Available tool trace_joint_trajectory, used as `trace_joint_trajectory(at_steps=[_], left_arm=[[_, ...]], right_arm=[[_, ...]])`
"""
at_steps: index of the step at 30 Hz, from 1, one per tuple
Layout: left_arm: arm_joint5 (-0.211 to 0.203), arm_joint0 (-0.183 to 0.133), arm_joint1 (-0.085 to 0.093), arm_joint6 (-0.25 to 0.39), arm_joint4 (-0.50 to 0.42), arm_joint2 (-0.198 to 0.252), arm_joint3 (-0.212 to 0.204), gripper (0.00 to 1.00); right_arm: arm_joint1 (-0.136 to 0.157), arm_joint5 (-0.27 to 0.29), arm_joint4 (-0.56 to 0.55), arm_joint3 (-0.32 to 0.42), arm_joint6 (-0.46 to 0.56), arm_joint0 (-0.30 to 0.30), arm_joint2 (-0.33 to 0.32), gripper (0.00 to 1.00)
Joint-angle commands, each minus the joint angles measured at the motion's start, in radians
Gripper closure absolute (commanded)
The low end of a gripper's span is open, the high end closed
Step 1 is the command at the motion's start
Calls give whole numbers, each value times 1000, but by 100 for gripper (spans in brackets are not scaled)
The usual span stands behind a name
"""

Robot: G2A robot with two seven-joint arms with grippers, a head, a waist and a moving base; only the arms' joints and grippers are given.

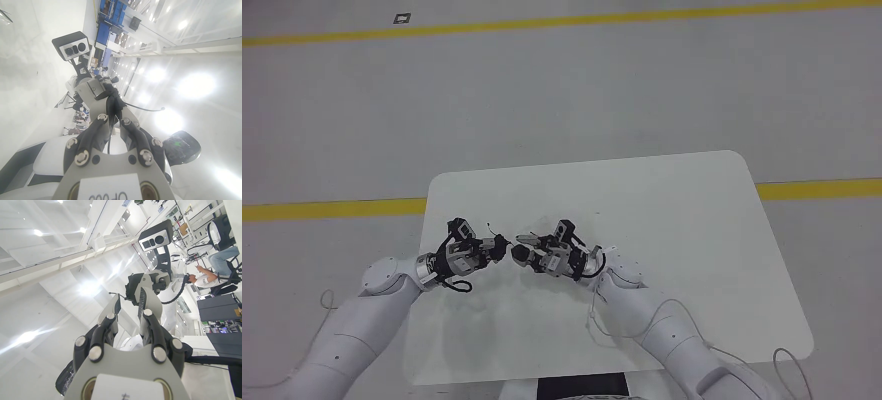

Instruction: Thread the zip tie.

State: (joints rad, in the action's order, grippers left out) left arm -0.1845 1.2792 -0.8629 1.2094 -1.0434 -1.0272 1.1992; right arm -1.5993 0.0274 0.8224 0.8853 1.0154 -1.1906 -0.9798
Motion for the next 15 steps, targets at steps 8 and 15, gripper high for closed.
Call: trace_joint_trajectory(at_steps=[8, 15], left_arm=[[0, 0, 0, 0, 0, 0, 0, 100], [0, 0, 0, 0, 0, 0, 0, 100]], right_arm=[[-2, 12, 12, -6, -14, 6, 8, 84], [-1, 20, 14, -9, -17, 8, 13, 90]])
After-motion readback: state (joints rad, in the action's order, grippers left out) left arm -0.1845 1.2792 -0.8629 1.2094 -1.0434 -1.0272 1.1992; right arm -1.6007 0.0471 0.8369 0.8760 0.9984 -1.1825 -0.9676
